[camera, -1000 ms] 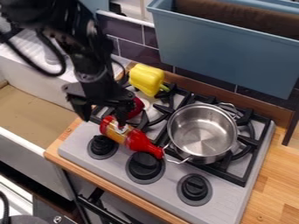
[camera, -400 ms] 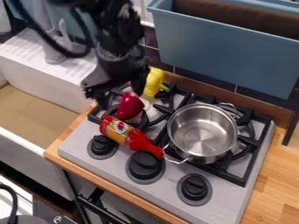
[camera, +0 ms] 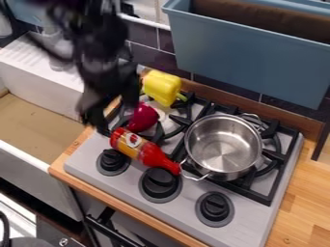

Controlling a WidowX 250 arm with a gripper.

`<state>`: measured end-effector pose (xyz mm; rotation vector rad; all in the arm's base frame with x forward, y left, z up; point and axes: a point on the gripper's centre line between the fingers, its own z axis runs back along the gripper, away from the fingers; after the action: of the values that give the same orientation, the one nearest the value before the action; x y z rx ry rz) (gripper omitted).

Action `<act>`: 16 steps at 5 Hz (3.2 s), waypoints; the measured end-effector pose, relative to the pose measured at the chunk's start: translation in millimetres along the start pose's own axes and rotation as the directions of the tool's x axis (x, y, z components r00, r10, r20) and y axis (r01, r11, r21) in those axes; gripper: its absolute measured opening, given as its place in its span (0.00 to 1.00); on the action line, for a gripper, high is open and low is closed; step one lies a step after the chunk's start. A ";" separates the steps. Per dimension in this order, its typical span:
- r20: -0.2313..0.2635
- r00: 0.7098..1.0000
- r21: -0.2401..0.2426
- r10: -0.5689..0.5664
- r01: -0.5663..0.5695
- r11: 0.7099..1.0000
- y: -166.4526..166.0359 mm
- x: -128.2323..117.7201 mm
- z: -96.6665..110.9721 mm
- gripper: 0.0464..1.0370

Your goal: Moved a red bottle to the upper middle of a cooking gas

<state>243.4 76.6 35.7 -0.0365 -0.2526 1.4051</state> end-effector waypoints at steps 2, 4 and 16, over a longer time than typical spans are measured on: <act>0.018 0.997 -0.024 0.079 -0.079 0.997 12.9 -11.9 -4.8 0.96; 0.029 0.990 -0.036 0.137 -0.135 0.990 12.3 -25.7 -16.4 0.96; -0.192 0.977 -0.018 0.098 -0.103 0.994 -16.9 -28.5 45.4 0.60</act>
<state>246.8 40.3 78.4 -0.2085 -0.1117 1.4879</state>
